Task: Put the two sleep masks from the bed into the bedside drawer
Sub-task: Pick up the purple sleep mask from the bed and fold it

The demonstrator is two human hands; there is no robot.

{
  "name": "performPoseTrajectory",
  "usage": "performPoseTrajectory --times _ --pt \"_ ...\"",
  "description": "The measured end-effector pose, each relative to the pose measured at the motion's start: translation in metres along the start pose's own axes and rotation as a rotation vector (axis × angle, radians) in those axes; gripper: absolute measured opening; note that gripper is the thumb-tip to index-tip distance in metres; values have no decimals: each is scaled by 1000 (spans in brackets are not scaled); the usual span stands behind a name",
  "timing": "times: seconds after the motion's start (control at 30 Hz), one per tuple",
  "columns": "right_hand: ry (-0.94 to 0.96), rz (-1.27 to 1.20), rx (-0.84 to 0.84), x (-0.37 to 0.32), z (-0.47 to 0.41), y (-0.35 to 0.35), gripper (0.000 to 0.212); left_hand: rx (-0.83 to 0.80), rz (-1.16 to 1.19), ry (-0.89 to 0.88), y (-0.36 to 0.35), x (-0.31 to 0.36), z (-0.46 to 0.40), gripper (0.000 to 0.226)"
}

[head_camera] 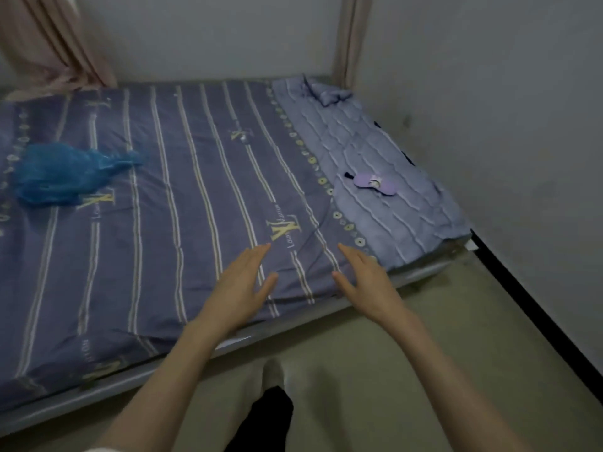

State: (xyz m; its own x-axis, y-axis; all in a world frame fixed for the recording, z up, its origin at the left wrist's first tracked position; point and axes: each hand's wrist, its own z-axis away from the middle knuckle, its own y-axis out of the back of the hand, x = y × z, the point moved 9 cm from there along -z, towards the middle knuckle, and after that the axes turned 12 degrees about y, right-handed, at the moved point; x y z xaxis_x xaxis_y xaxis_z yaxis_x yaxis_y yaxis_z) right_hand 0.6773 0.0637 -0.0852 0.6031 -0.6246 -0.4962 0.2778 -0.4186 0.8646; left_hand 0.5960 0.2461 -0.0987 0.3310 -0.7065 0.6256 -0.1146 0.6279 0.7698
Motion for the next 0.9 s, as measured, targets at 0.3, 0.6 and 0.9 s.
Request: performPoseTrajectory --times 0.3,0.6,0.9 --pt "-201 -9 34 191 -77 60 54 -165 -16 -93 -103 104 -189 54" --pt "-329 -12 31 356 -164 117 54 -263 -93 -137 -181 193 -370 53" --pt "-304 90 -270 548 -260 83 60 -273 -177 -46 -305 215 -493 56"
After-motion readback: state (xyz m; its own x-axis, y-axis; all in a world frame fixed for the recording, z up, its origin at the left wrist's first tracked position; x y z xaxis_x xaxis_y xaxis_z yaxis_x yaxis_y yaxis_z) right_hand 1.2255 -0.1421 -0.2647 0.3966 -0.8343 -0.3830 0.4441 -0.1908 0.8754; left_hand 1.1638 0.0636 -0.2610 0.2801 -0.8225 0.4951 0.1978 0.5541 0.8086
